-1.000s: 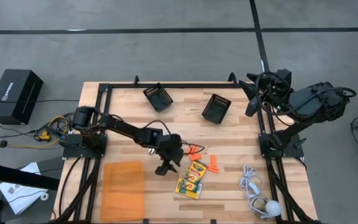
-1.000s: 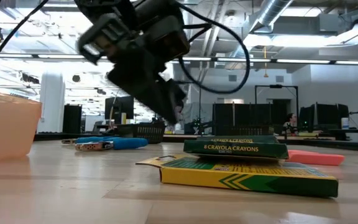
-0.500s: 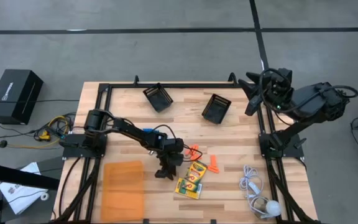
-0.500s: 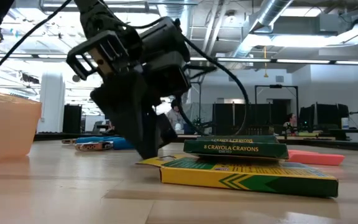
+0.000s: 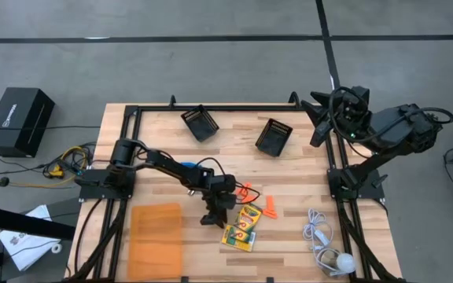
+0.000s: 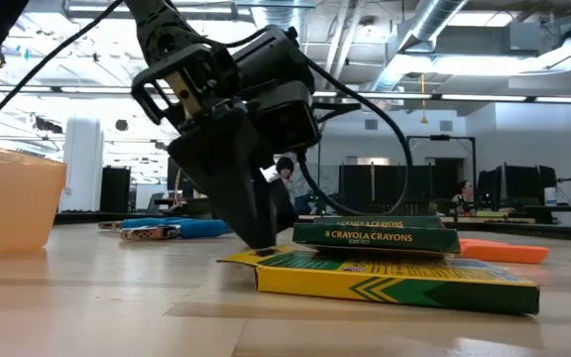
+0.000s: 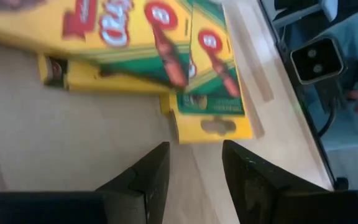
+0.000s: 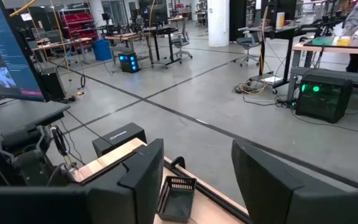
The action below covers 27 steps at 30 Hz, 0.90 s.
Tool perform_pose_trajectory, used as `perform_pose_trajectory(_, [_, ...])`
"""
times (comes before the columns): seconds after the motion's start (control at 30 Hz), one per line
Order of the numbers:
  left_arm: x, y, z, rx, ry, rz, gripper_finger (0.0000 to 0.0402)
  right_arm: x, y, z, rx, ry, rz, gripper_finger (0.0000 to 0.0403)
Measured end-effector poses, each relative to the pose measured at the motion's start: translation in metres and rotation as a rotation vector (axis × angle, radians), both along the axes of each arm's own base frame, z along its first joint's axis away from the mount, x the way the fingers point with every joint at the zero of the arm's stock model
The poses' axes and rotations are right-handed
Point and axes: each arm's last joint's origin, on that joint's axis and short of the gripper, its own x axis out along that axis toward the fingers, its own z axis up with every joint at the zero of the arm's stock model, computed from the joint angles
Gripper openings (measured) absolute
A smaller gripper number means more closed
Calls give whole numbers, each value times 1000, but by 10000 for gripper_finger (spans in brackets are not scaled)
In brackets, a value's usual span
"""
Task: Pick & Place School Supplies
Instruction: Put the crayon box into the orange transparent bin
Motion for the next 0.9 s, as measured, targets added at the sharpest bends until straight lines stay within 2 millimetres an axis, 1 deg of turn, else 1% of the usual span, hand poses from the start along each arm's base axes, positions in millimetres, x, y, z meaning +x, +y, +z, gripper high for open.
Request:
perform_pose_trajectory(0.2, [10,-1,-1,-12,-15,-7,143,0,0,0,1,1,3,182])
perform_pose_trajectory(0.43, [9,-4,-2,-14,-1,-4,143,0,0,0,0,2,4,182])
perform_pose_trajectory(0.5, [8,-8,-2,-23,19,1,143,0,0,0,-14,14,6,182])
perform_pose_trajectory(0.73, [3,-31,-9,-94,115,-27,143,0,-1,0,-18,18,-1,182])
perform_pose_trajectory(0.9, [1,-40,-9,-109,148,-11,137,0,-1,0,-18,18,1,182])
